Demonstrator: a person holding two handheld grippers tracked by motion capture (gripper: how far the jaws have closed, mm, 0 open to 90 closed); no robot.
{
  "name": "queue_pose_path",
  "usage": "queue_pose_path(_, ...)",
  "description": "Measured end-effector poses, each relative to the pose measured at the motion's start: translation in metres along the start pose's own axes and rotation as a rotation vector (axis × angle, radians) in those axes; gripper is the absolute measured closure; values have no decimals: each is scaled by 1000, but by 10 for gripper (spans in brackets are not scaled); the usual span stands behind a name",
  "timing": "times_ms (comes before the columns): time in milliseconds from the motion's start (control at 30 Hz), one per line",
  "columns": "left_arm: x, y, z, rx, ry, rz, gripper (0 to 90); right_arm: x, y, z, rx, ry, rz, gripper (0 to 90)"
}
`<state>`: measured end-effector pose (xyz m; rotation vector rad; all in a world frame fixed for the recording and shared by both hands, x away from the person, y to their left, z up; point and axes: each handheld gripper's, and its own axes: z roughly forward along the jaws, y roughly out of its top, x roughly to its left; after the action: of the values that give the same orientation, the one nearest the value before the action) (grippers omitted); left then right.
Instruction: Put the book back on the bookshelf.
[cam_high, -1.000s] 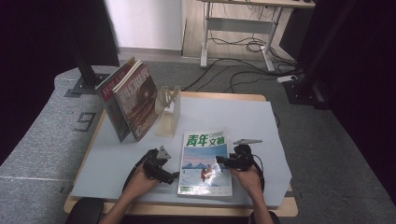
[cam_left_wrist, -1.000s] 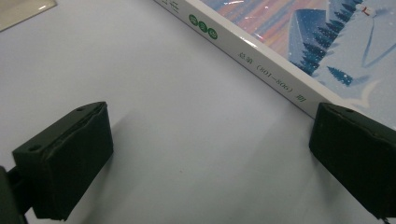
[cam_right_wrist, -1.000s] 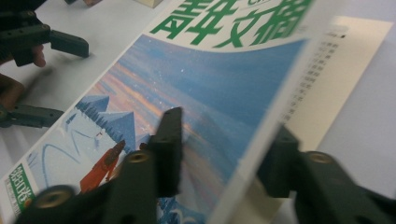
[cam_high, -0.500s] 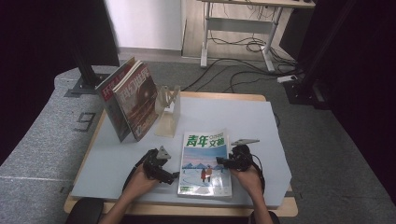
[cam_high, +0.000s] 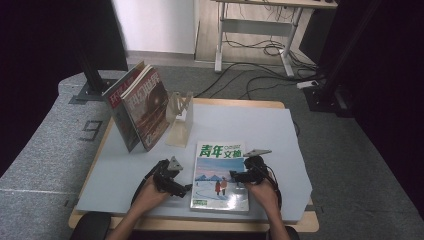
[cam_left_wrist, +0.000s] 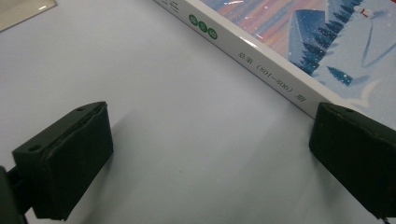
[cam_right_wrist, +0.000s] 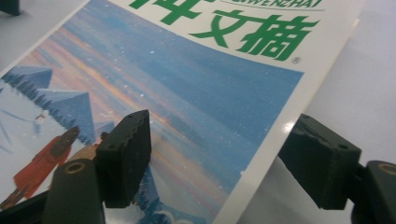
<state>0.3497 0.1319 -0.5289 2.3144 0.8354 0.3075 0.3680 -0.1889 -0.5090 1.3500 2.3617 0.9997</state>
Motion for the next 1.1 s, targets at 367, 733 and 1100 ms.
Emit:
queue_pose_path(367, 0, 0, 0, 1, 0, 0, 0, -16, -7, 1, -5, 75, 115, 297)
queue_pose_path(733, 0, 0, 0, 0, 1, -1, 0, -21, -7, -9, -53, 151, 178, 344)
queue_pose_path(1100, 0, 0, 0, 0, 1, -1, 0, -23, -16, -19, -75, 219, 214, 377)
